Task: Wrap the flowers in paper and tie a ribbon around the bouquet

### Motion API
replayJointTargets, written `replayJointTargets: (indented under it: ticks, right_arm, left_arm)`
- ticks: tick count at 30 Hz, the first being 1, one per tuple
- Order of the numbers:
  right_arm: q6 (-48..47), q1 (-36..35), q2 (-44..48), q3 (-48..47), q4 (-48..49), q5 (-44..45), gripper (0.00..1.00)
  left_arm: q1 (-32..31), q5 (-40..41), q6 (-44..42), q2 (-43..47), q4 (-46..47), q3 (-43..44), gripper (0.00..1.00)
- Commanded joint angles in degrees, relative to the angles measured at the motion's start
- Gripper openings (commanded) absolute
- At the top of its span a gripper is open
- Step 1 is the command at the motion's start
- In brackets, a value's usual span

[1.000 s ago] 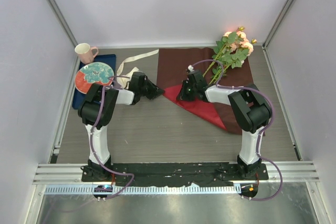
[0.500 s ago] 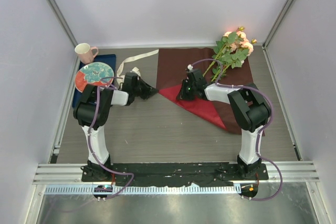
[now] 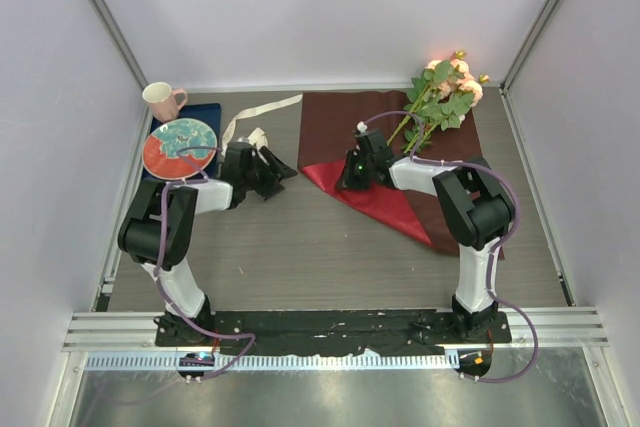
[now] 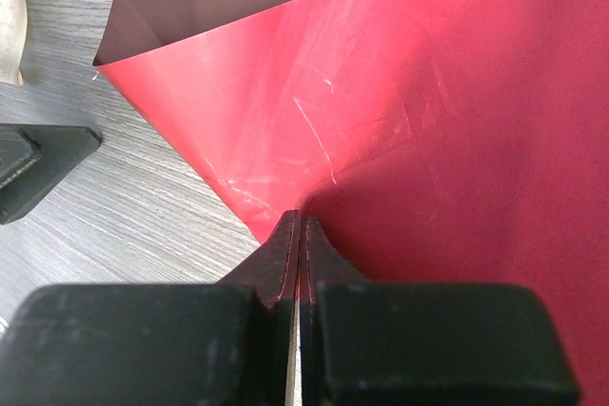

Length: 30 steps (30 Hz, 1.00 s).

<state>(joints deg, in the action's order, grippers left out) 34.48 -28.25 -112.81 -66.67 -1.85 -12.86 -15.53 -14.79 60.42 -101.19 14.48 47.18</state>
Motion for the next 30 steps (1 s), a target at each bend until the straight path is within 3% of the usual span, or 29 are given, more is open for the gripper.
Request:
replayJointTargets:
  ticks: [1,2,7,13,20,28,30]
  right_arm:
    - [-0.73,0.3,-3.02,-0.39,-2.28,1.88,0.0]
    - [-0.64,0.3,-3.11,-0.47,-2.28,1.79,0.0]
    - [-0.73,0.3,-2.33,-0.56,-2.46,1.79,0.0]
    - [-0.64,0.48,-2.15,-0.56,-2.55,1.44,0.0]
    - [-0.64,0.48,-1.53,-0.48,-2.72,1.35,0.0]
    - [-0.82,0.56,-1.71,0.23,-2.9,1.96,0.01]
    - [-0.47,0.65,-1.71,0.49,-2.81,2.66,0.01]
  left_arm:
    - [-2.75,-3.4,2.4,-5.23,3.43,1.42,0.67]
    - [-4.06,-3.93,3.11,-6.38,7.63,1.25,0.67]
    - [-6.44,-0.08,5.05,-8.94,11.71,0.37,0.67]
    - [-6.79,3.01,4.88,-11.48,10.39,1.95,0.55]
    - [-8.55,9.77,0.93,-11.66,5.3,4.24,0.54]
    - [-9.17,13.99,-3.72,-11.49,5.73,4.59,0.38]
    - [-9.96,15.22,-5.4,-10.88,5.39,5.03,0.23]
